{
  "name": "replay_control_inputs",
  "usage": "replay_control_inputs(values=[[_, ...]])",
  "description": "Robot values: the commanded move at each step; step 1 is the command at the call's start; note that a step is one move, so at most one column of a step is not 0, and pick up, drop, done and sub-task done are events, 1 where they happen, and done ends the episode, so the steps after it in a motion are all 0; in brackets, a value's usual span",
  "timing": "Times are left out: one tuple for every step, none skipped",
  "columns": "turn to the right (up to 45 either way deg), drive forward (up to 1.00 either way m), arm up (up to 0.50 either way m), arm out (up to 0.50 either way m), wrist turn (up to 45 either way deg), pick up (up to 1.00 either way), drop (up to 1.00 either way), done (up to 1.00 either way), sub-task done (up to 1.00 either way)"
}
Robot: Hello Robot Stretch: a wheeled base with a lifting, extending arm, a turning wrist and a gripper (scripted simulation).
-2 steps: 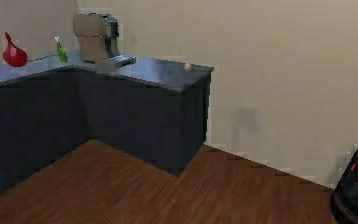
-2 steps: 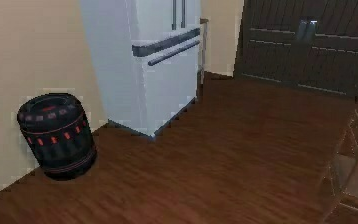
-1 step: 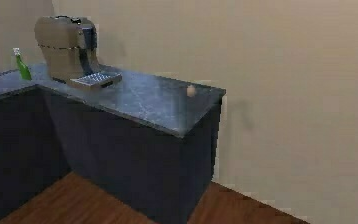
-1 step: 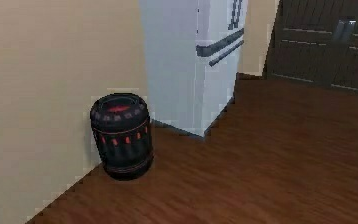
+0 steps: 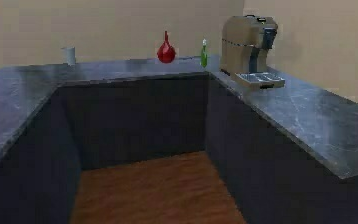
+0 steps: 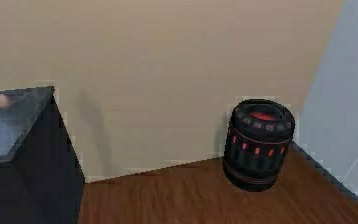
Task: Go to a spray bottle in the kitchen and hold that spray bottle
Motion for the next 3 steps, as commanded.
replay_control_inputs(values=[[0.0, 0.95, 0.00, 0.00, 0.0, 0.00, 0.00, 0.00, 0.00], [-45.0, 0.00, 0.00, 0.00, 0.0, 0.00, 0.00, 0.00, 0.00], [-27.0, 0.00, 0.00, 0.00, 0.0, 0.00, 0.00, 0.00, 0.00]])
